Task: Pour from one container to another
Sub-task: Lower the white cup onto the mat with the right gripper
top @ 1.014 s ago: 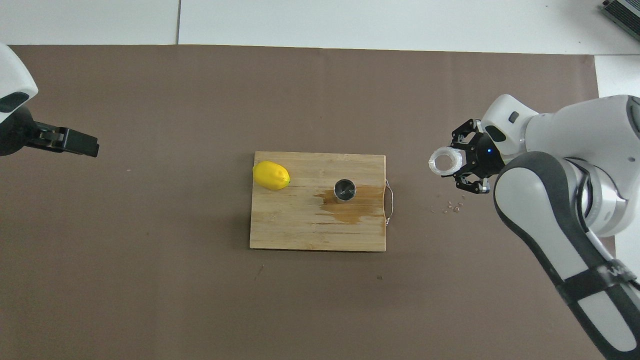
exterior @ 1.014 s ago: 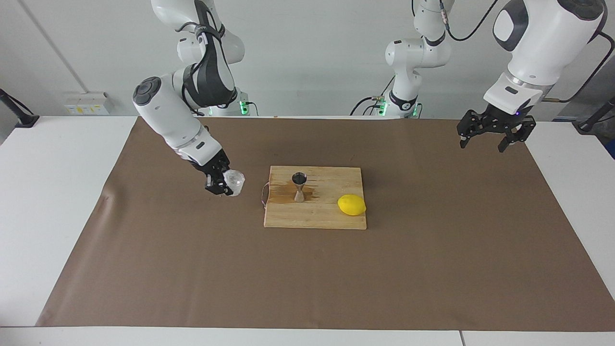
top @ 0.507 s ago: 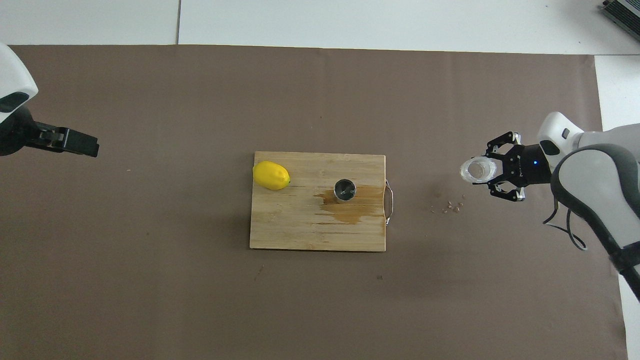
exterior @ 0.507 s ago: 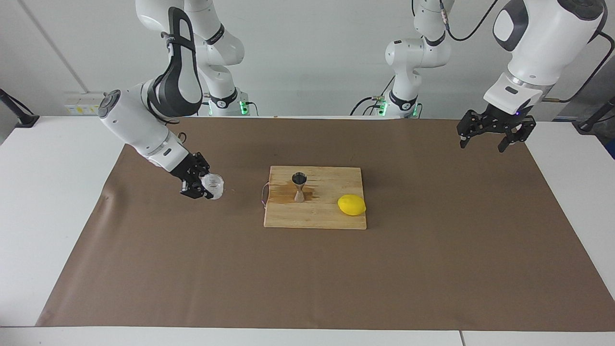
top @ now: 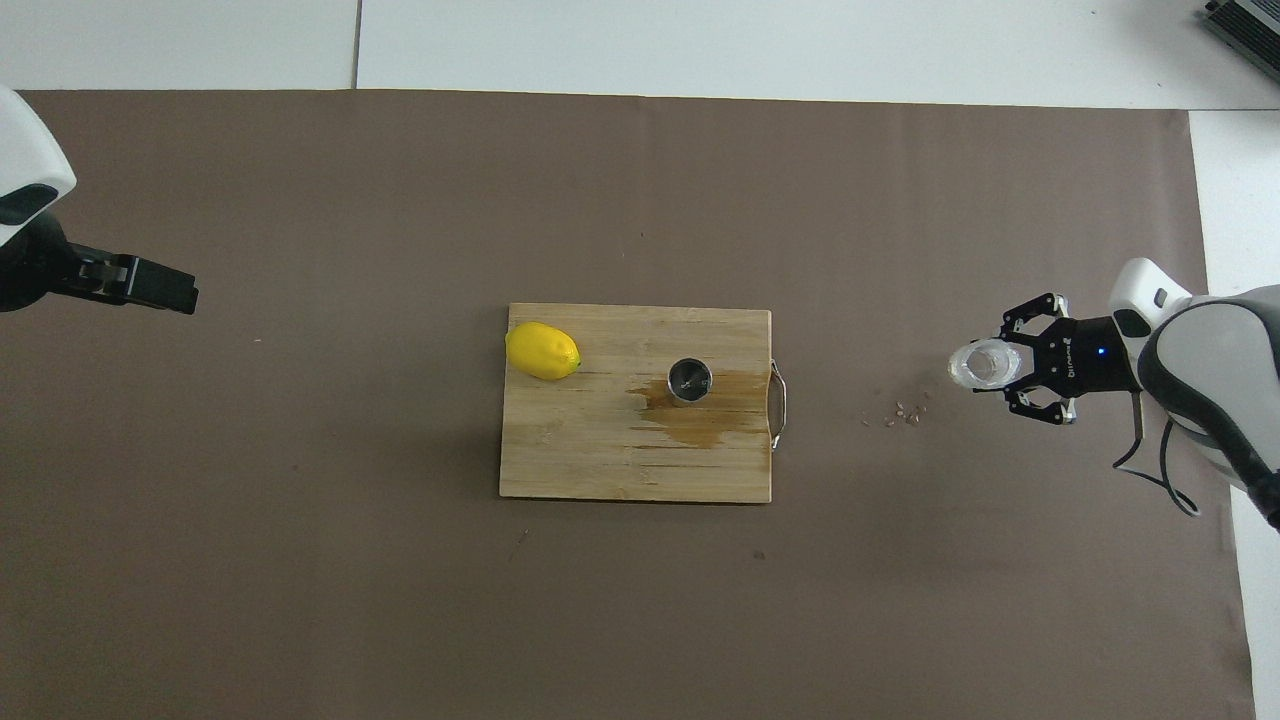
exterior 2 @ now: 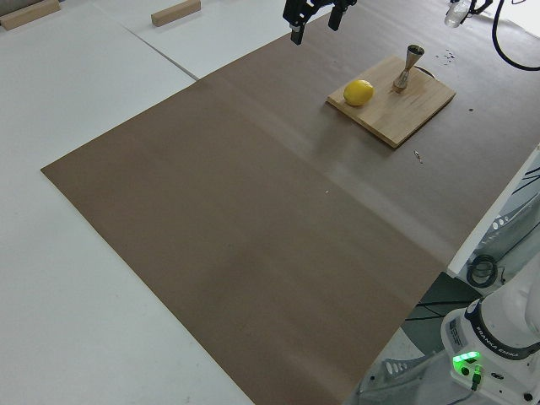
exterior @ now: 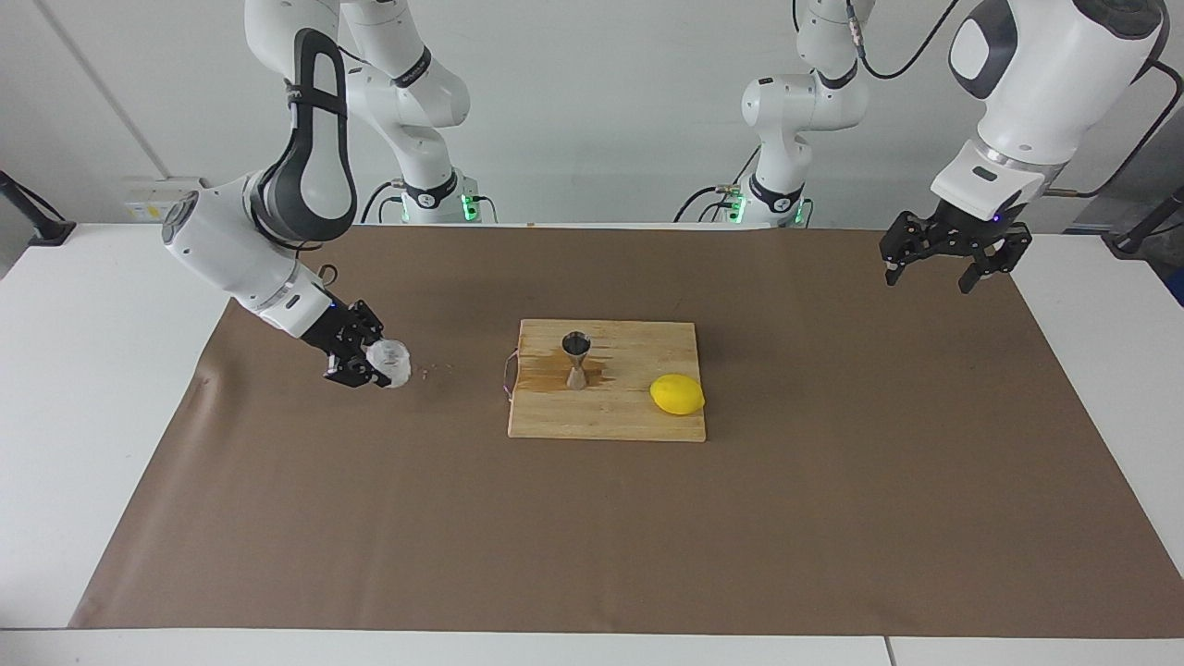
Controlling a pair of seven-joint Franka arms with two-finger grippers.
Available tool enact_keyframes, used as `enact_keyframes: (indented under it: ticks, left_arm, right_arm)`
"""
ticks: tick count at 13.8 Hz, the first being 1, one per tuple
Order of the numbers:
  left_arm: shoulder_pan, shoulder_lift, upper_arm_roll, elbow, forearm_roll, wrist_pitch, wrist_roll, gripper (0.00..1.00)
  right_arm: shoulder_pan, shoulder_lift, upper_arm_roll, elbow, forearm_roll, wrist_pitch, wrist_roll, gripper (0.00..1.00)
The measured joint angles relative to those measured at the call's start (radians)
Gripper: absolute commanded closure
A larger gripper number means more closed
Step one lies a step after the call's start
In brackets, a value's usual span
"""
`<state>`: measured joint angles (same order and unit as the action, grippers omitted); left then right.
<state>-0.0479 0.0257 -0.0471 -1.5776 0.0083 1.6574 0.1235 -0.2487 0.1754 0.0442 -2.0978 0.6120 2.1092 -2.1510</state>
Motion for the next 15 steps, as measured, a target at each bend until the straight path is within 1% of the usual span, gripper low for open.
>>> enact_keyframes:
  ticks: [4, 11, 12, 13, 15]
  left_arm:
    - [0.000, 0.000, 0.000, 0.000, 0.000, 0.000, 0.000, 0.00]
    - [0.000, 0.000, 0.000, 0.000, 0.000, 0.000, 0.000, 0.00]
    - [0.000, 0.000, 0.000, 0.000, 0.000, 0.000, 0.000, 0.00]
    - [0.000, 0.000, 0.000, 0.000, 0.000, 0.000, 0.000, 0.00]
    - [0.000, 0.000, 0.000, 0.000, 0.000, 0.000, 0.000, 0.00]
  right_arm:
    - [-0.022, 0.030, 0.000, -0.020, 0.011, 0.000, -0.047, 0.69]
    - [-0.067, 0.036, 0.000, -0.085, 0.035, -0.001, -0.090, 0.68]
    - [-0.070, 0.037, 0.000, -0.089, 0.038, -0.001, -0.094, 0.58]
    - [-0.071, 0.037, 0.000, -0.094, 0.040, -0.001, -0.094, 0.43]
    - [-0.070, 0.037, 0.001, -0.102, 0.046, -0.001, -0.094, 0.33]
